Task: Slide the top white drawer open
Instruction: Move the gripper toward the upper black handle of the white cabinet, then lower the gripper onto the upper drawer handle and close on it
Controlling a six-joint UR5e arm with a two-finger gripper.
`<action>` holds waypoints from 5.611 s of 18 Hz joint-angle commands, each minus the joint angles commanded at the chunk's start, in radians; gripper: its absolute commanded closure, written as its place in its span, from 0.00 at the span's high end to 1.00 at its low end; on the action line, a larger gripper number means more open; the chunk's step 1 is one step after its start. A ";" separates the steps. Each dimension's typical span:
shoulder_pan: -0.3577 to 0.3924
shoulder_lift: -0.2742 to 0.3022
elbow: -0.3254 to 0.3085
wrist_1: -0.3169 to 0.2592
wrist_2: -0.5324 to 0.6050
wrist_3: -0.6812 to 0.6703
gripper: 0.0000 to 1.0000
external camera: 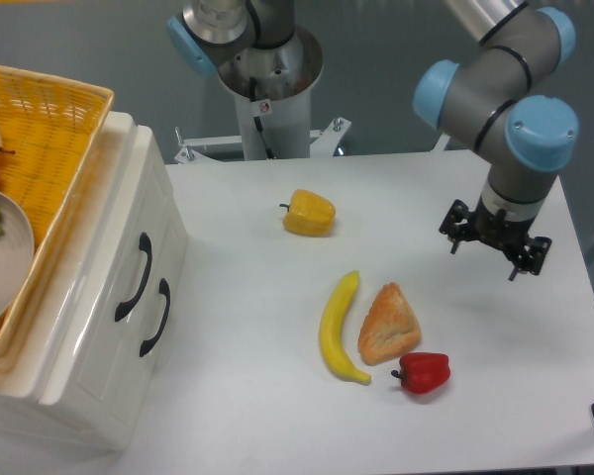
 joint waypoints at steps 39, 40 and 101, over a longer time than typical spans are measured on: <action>-0.410 0.134 -0.014 -0.130 -0.403 -0.717 0.96; -0.416 0.134 -0.009 -0.129 -0.412 -0.717 0.96; -0.508 0.117 -0.012 -0.123 -0.445 -0.804 0.41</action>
